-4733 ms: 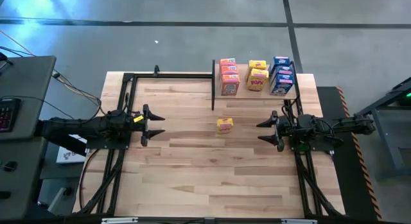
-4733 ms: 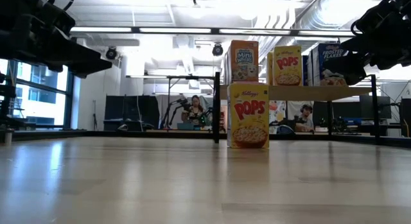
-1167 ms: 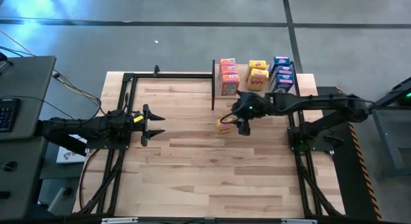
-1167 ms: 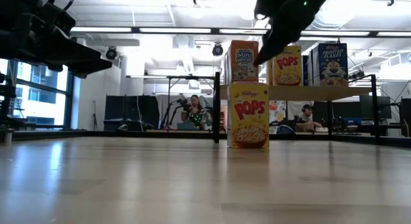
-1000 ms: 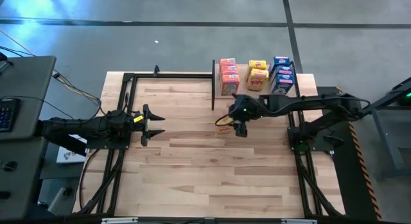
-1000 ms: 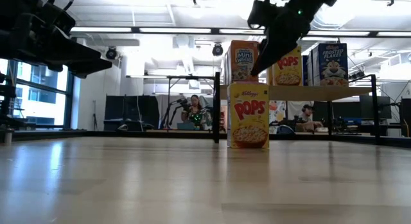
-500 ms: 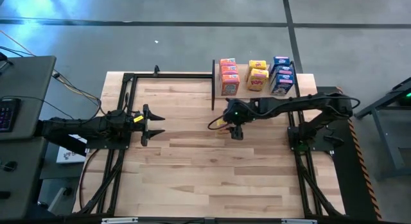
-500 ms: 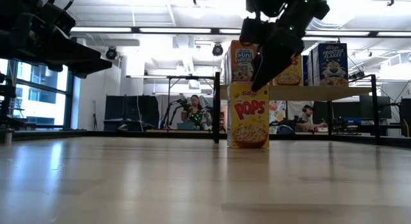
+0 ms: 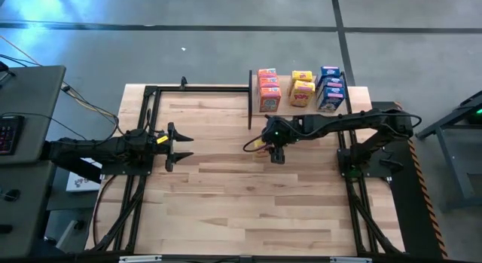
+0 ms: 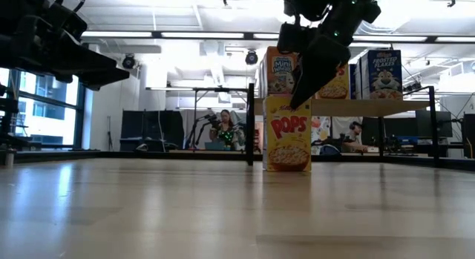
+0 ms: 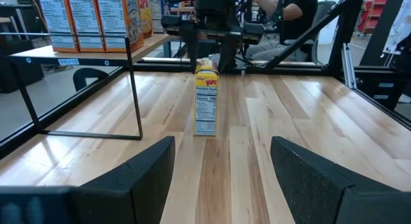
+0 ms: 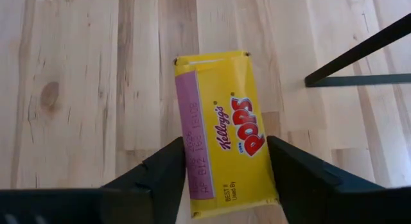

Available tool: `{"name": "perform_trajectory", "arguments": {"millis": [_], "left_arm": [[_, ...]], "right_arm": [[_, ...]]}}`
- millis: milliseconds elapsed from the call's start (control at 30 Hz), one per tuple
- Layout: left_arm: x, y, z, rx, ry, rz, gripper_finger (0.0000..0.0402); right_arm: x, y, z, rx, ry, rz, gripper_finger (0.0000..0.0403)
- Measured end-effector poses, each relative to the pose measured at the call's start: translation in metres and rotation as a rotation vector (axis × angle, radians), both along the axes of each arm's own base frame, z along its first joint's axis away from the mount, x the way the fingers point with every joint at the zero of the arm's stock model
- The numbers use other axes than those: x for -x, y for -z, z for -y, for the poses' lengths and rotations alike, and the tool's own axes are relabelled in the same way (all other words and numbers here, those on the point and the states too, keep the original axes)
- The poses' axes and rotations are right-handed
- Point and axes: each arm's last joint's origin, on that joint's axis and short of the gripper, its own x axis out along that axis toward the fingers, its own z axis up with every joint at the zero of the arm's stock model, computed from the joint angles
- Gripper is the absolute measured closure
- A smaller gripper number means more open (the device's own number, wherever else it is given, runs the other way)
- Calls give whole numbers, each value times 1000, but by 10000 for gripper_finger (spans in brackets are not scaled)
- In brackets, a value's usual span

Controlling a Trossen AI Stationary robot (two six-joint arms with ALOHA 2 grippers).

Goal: Stack cereal on shelf
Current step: Put the yellow cereal box on the shelf aligned with the other yellow cereal boxes

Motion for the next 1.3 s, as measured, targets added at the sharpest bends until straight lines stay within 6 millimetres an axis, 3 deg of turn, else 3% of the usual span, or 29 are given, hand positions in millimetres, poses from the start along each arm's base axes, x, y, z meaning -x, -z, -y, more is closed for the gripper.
{"name": "perform_trajectory", "arguments": {"millis": [433, 1300], "left_arm": [[0, 0, 0, 0, 0, -1, 153], [0, 0, 0, 0, 0, -1, 153]], "right_arm": [[-2, -10, 0, -9, -5, -9, 254], [1, -58, -8, -87, -67, -80, 257]]}}
